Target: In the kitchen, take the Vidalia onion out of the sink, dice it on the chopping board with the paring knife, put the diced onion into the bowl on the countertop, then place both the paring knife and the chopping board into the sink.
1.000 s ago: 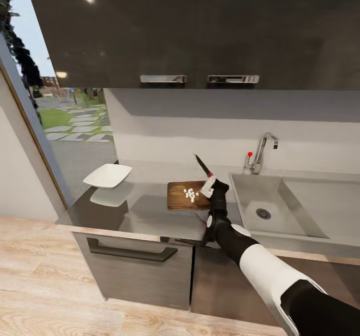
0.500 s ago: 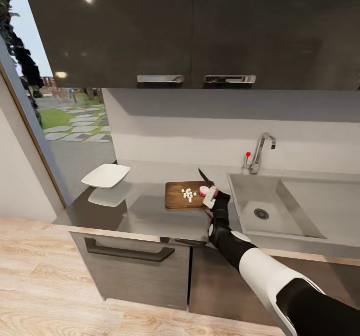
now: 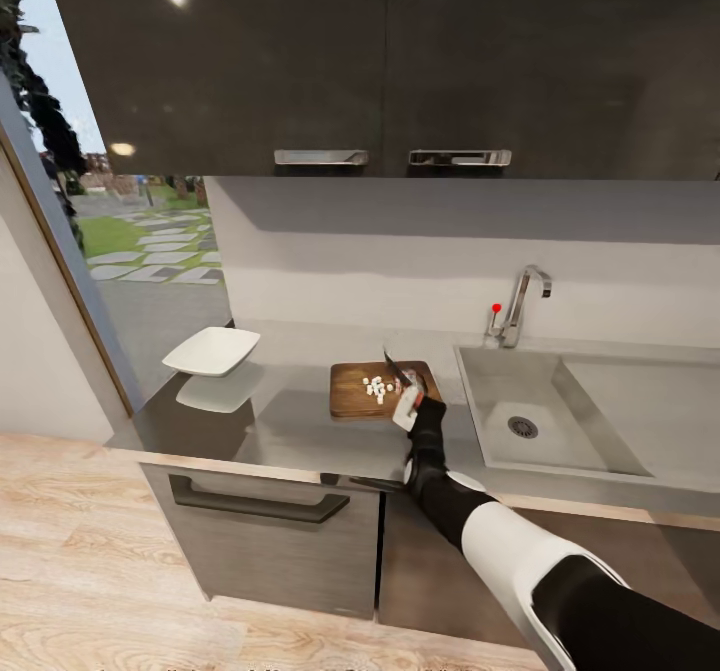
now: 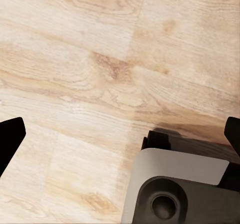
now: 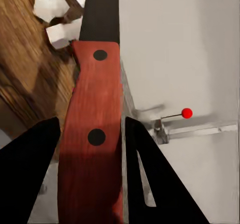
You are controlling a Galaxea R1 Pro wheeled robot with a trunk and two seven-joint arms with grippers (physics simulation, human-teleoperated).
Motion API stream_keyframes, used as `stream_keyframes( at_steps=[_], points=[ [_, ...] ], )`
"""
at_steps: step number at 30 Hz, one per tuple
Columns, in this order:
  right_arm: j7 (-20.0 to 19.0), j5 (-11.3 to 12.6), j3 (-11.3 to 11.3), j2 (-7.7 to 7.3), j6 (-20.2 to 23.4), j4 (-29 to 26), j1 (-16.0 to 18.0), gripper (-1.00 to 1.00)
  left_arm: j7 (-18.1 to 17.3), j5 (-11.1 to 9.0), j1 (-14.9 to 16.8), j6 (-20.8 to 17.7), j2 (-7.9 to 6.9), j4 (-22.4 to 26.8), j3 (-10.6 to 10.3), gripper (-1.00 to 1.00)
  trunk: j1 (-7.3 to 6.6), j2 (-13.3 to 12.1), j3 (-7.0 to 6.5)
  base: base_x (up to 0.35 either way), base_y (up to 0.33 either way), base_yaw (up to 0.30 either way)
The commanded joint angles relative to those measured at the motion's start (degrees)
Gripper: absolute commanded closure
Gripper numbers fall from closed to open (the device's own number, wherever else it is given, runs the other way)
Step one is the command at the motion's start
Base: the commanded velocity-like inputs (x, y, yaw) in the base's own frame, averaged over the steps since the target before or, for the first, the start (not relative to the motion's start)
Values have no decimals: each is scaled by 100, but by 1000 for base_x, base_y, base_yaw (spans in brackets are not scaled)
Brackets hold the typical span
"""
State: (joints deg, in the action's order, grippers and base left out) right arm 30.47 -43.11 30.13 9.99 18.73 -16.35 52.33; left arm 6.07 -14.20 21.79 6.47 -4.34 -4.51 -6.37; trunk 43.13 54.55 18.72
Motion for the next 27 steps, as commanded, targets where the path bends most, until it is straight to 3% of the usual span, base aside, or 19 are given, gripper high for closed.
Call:
stream_keyframes(
  at_steps=[1,15,16,18,19,21,22,23,25,27],
  points=[
    [-230,-47,19,-30,22,35,6,100,0,-48,10,39,3,-23,-49,-100,1,5,7,0,0,0],
    [-173,-69,-10,-47,-241,-89,6,100,0,-48,10,39,2,-23,-49,-100,1,5,7,0,0,0],
    [-142,-63,-20,-66,-326,-155,6,100,0,-48,10,39,2,-23,-49,-100,1,5,7,0,0,0],
    [-83,-6,-124,-259,-466,-691,6,100,0,-48,10,39,3,-23,-49,-100,1,5,7,0,0,0],
    [-95,63,-250,-343,-485,-965,6,100,0,-48,10,39,3,-23,-49,-100,1,5,7,0,0,0],
    [-305,460,-893,-566,-512,-1676,6,100,0,-48,10,39,3,-23,-49,-100,1,5,7,0,0,0],
    [-701,803,-1402,-719,-520,-2064,6,100,0,-47,10,39,6,-21,-49,-100,1,5,7,0,0,0],
    [-1106,1023,-1741,-832,-523,-2268,6,100,0,-46,10,39,8,-20,-50,-100,1,5,7,0,0,0],
    [-2713,1465,-2686,-1290,-509,-2565,6,100,0,-48,10,39,21,-17,-55,-100,1,5,7,0,0,0],
    [-3684,1573,-3254,-1534,-501,-2628,6,100,0,-47,10,39,41,-16,-57,-100,1,5,7,0,0,0]
  ],
)
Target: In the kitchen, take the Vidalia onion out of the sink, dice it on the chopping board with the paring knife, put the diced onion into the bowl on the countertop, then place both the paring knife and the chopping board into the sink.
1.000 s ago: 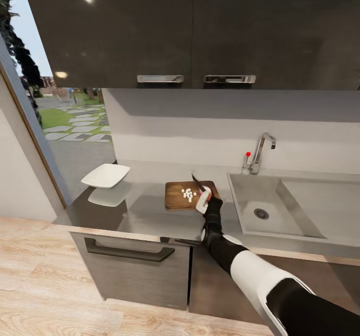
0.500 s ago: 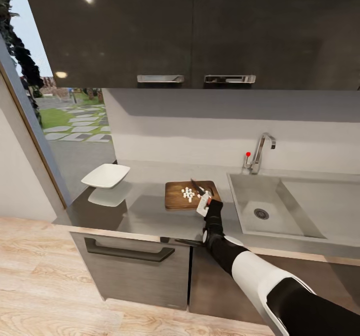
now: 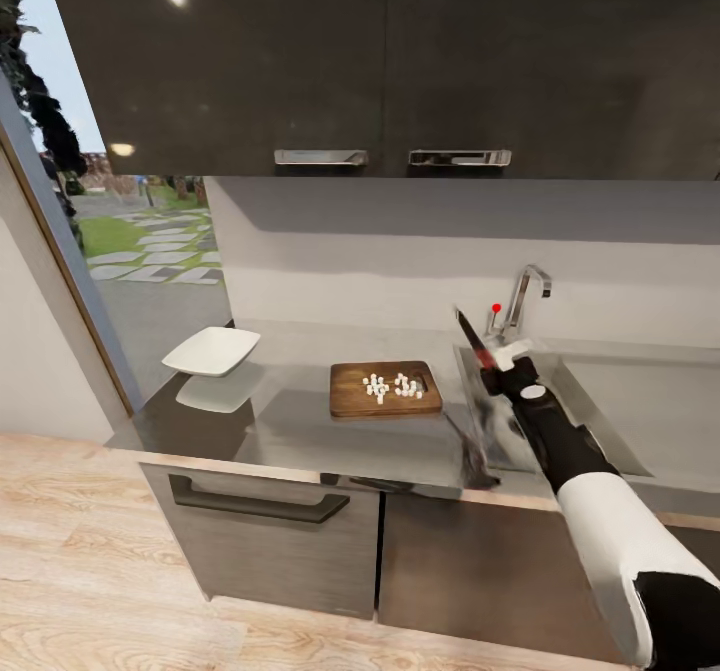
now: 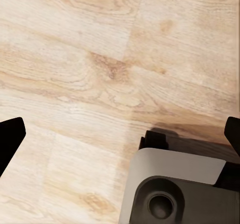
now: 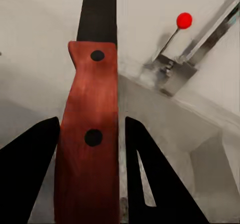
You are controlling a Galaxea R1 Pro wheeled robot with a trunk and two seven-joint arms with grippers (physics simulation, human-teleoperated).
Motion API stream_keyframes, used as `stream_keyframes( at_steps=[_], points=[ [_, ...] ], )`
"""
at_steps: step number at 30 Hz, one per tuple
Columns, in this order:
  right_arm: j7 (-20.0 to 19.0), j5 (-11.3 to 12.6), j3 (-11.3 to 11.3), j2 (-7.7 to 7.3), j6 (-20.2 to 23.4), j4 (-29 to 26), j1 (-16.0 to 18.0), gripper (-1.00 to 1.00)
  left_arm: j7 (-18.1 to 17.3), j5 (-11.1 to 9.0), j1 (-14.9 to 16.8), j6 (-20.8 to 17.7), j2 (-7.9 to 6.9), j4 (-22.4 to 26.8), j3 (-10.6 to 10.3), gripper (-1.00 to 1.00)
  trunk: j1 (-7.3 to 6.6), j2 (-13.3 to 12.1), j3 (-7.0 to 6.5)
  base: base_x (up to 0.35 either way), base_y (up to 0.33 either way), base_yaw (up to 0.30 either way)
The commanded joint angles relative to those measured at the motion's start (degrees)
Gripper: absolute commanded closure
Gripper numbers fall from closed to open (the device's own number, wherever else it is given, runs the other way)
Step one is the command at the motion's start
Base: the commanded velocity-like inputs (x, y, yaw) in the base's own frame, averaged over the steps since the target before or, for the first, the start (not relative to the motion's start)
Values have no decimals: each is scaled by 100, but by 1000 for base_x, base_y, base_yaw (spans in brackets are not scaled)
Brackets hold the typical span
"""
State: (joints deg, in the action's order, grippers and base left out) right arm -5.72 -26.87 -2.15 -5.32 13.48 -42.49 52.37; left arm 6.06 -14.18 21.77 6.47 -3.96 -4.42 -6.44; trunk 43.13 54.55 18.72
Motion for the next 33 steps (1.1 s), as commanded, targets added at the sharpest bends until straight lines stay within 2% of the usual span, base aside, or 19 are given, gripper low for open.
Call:
stream_keyframes(
  at_steps=[1,3,7,12,15,21,22,24,27,33],
  points=[
    [-703,-8,-479,-116,27,-35,1,100,0,-48,11,39,15,-24,-50,-100,1,5,7,0,0,0],
    [-1062,14,-756,-171,10,-10,1,100,0,-46,11,39,35,-24,-50,-100,1,5,7,0,0,0],
    [-1247,31,-886,-199,-23,200,1,100,7,-42,11,39,97,-24,-51,-100,1,5,7,20,-41,0],
    [-1252,33,-908,-214,-305,644,1,100,6,-41,11,47,204,-24,-51,-100,1,5,7,132,-170,0],
    [-1240,33,-927,-249,-491,854,1,100,8,-41,11,48,215,-24,-51,-100,1,5,7,78,-240,0],
    [-1212,39,-957,-327,-546,1236,1,100,9,-42,11,48,211,-23,-44,-100,1,5,7,7,-267,0],
    [-1208,40,-1007,-362,-577,1338,1,100,9,-44,11,49,211,-19,-43,-100,1,5,7,1,-273,0],
    [-1201,40,-1250,-425,-710,1562,1,100,9,-45,11,55,208,-17,-42,-100,1,5,7,0,-177,0],
    [-1196,34,-1571,-447,-831,1676,1,100,9,-49,11,56,203,-15,-42,-100,1,5,7,0,-46,0],
    [-1171,33,-1663,-454,-855,1731,1,100,9,-50,11,64,210,-15,-42,-100,1,5,7,0,-4,0]
  ],
)
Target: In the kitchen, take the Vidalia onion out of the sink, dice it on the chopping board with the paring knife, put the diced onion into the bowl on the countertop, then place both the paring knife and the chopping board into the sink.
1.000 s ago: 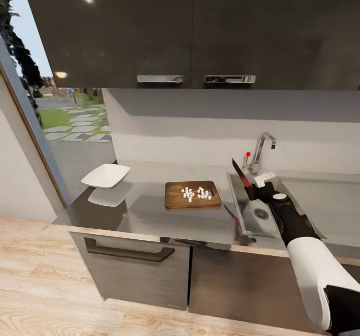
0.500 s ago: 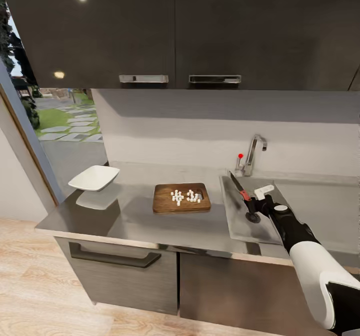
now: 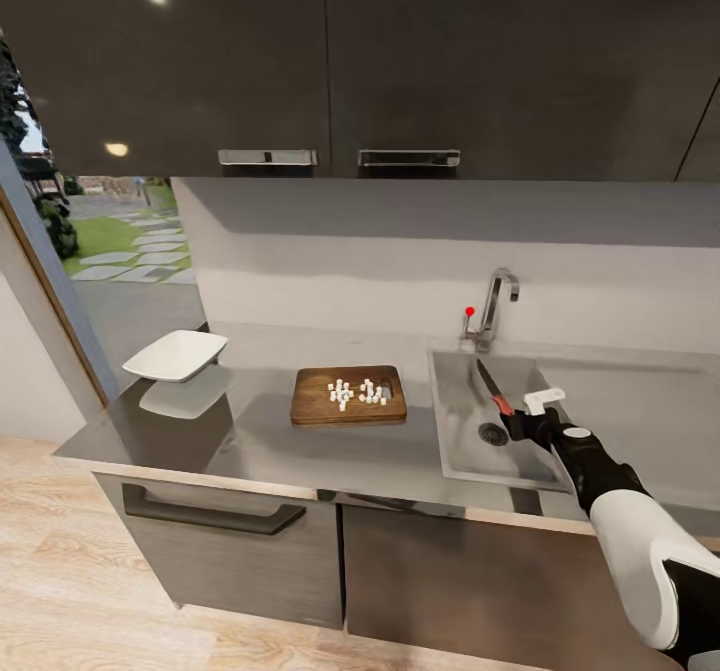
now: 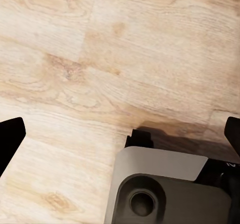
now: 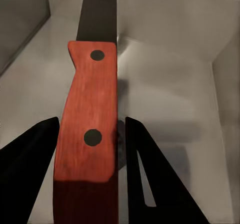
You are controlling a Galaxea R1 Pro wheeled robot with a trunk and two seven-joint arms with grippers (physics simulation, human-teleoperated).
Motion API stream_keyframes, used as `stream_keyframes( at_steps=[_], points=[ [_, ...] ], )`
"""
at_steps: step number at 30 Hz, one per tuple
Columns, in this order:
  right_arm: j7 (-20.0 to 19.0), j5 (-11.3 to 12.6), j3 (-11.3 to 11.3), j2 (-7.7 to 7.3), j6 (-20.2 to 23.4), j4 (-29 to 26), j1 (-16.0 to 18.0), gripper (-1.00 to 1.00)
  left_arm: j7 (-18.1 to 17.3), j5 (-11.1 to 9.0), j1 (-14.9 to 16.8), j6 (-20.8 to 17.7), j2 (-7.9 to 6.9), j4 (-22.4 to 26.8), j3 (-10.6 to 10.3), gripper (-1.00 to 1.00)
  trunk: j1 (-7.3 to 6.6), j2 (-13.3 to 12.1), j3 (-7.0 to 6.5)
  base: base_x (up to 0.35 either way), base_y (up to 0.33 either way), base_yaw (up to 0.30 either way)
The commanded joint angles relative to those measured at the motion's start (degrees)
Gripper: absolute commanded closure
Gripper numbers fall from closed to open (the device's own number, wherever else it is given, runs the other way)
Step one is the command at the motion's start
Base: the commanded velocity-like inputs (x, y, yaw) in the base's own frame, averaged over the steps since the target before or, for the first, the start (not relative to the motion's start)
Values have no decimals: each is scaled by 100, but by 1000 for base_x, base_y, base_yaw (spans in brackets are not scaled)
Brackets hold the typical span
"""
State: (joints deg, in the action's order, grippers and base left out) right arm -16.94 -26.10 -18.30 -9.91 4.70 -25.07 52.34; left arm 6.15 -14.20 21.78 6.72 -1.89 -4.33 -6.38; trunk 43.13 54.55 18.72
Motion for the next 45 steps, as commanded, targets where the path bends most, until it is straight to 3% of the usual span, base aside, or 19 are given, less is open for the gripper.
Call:
stream_keyframes(
  at_steps=[1,10,20,26,45],
  points=[
    [-41,-44,-49,6,21,26,4,100,0,-48,10,39,1,-24,-48,-100,1,5,7,0,0,0],
    [668,-36,-42,38,-133,689,4,100,0,-48,10,40,-5,-21,-48,-100,1,5,7,181,0,0],
    [923,-35,-42,57,-207,1360,4,100,0,-48,10,45,-5,-24,-48,-100,1,5,7,166,0,0],
    [1102,-27,-35,72,-495,1786,4,100,-6,-48,10,49,-5,-24,-48,-100,1,5,7,3,0,0],
    [1086,-27,-73,87,-539,1736,4,100,-8,-48,10,58,4,-23,-51,-100,1,5,7,0,0,0]
  ],
)
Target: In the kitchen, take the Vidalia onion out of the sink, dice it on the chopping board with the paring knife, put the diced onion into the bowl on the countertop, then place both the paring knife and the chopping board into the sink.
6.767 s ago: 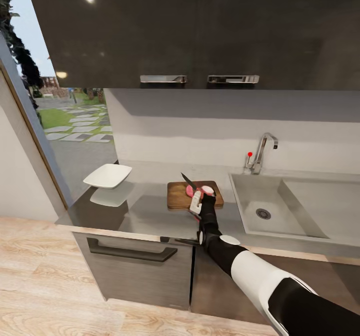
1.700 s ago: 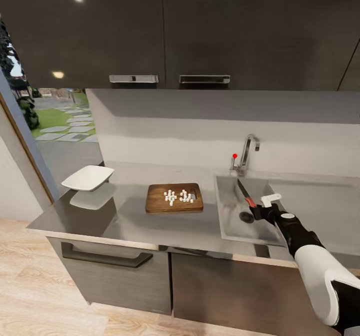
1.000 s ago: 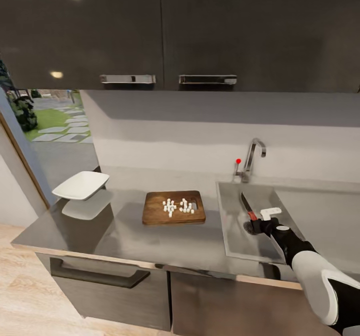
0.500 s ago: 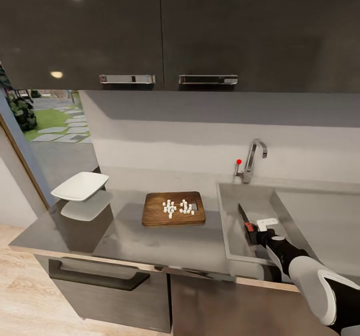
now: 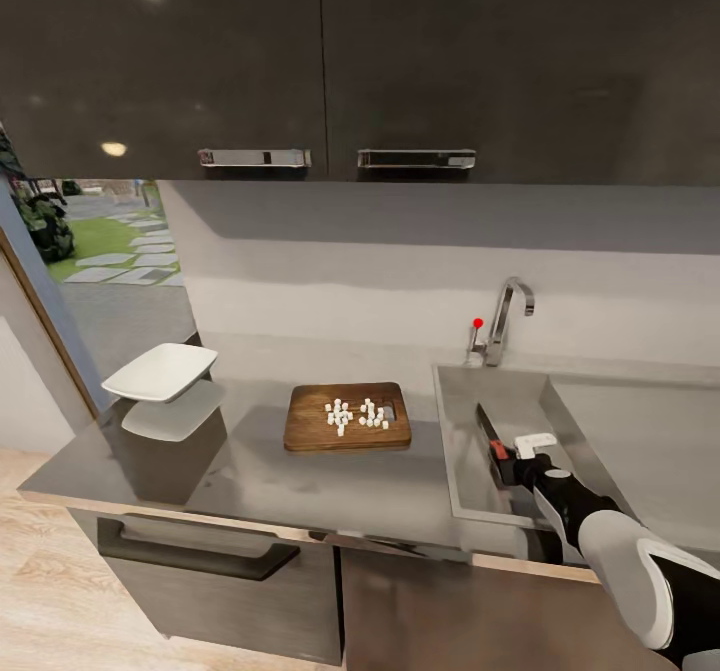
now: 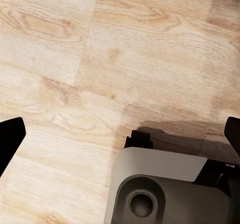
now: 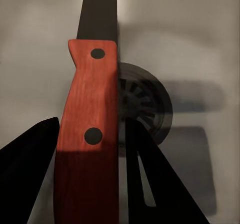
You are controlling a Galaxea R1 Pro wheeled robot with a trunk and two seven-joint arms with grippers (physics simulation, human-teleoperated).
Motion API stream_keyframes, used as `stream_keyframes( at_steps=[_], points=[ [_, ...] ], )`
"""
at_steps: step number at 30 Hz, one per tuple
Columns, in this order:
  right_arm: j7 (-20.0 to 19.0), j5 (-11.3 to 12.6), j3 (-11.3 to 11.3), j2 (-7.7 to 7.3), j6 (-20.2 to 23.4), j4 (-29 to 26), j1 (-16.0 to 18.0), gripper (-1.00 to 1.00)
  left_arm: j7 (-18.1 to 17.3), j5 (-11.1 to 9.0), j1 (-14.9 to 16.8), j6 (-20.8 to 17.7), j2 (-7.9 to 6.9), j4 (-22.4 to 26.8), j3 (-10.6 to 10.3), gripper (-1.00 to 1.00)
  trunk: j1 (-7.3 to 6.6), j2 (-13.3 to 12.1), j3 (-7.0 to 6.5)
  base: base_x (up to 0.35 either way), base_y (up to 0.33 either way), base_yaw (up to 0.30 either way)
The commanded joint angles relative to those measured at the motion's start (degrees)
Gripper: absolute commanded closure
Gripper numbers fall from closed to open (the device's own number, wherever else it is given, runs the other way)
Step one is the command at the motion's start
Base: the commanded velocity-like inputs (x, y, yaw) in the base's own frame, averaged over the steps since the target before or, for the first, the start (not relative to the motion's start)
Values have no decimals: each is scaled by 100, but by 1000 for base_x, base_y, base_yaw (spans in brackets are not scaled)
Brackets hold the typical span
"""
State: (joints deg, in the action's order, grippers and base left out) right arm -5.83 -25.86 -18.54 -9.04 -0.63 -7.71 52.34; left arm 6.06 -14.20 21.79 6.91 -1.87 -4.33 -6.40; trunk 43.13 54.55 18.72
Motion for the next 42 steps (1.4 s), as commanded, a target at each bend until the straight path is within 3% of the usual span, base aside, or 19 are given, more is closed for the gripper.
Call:
stream_keyframes(
  at_steps=[1,22,23,37,39,41,42],
  points=[
    [-29,-50,-51,0,-6,-2,4,100,1,-48,10,39,3,-22,-48,-100,1,5,7,0,0,0],
    [-19,-49,-34,10,-2,-3,4,100,1,-48,10,39,3,-15,-45,-100,1,5,7,0,0,0],
    [-21,-50,-31,11,-4,-3,4,-100,1,-48,10,39,3,-15,-45,-100,1,5,7,0,0,0],
    [-22,-46,-41,9,0,-23,4,-100,1,-48,10,40,3,-15,-45,-100,1,5,7,0,0,0],
    [-64,-43,-48,4,24,-264,4,-100,2,-48,10,39,3,-15,-45,-100,1,5,7,0,0,0],
    [-279,-40,-45,12,167,-854,4,-100,1,-48,10,40,3,-15,-45,-100,1,5,7,0,0,0],
    [-508,-38,-45,14,470,-1268,4,-100,1,-48,10,39,3,-15,-45,-100,1,5,7,0,0,0]
  ],
)
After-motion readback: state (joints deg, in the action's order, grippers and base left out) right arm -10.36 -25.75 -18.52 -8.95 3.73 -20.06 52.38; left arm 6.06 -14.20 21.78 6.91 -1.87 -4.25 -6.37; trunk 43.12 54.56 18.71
